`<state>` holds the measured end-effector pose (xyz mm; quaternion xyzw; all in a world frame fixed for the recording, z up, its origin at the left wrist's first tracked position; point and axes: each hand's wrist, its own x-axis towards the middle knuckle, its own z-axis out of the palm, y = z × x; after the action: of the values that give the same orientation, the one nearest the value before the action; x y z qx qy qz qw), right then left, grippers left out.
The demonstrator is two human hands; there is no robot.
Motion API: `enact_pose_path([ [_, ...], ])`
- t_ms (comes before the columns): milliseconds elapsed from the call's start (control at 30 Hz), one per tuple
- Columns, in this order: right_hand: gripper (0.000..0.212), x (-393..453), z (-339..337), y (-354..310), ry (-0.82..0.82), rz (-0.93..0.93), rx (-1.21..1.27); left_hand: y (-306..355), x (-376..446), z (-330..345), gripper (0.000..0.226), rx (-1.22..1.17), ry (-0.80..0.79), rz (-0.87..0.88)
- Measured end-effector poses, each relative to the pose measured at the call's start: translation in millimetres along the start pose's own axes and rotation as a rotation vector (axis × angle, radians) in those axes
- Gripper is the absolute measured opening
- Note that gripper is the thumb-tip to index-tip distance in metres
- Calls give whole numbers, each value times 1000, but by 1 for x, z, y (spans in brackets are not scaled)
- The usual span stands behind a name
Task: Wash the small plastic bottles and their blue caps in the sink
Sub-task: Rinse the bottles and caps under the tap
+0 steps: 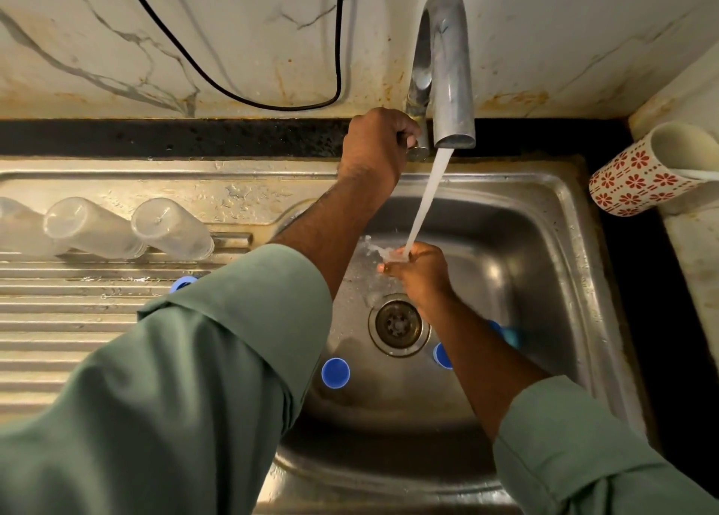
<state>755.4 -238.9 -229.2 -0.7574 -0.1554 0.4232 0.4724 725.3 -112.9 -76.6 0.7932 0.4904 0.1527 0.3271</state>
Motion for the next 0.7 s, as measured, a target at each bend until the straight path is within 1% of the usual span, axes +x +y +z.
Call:
enact_pose_path([
  [67, 35, 0, 0, 3, 13, -44, -92, 0, 1, 0, 26, 29, -2, 7],
  [133, 40, 0, -1, 7, 24, -66, -147, -1, 2, 2, 22, 39, 0, 6],
  [233, 39, 0, -3, 9, 16, -106, -208, -1, 2, 3, 20, 36, -3, 13],
  [300, 42, -3, -6, 5, 2, -140, -219, -1, 3, 5, 20, 11, -5, -1],
  [367, 50, -8, -8, 2, 18, -166, -179, -2, 3, 8, 19, -72, 18, -36],
  [433, 48, -14, -11, -1, 70, -178, -156, -4, 0, 12, 18, -257, 85, -103],
  [467, 44, -15, -13, -1, 93, -164, -142, -6, -1, 14, 19, -426, 120, -162],
  [500, 38, -16, -15, -1, 91, -147, -107, -7, -3, 16, 21, -621, 135, -233],
  [533, 31, -16, -18, -1, 72, -142, -76, -8, -5, 18, 21, -763, 137, -287],
  [567, 24, -16, -21, 0, 43, -154, -67, -7, -8, 18, 19, -824, 134, -294],
  [600, 20, -15, -24, 2, 20, -173, -87, -6, -10, 18, 16, -792, 127, -264],
  [633, 21, -15, -27, 2, 5, -175, -124, -3, -12, 16, 17, -717, 103, -214],
  [700, 26, -13, -32, -2, -33, -163, -301, 5, -17, 9, 23, -542, 23, -79],
])
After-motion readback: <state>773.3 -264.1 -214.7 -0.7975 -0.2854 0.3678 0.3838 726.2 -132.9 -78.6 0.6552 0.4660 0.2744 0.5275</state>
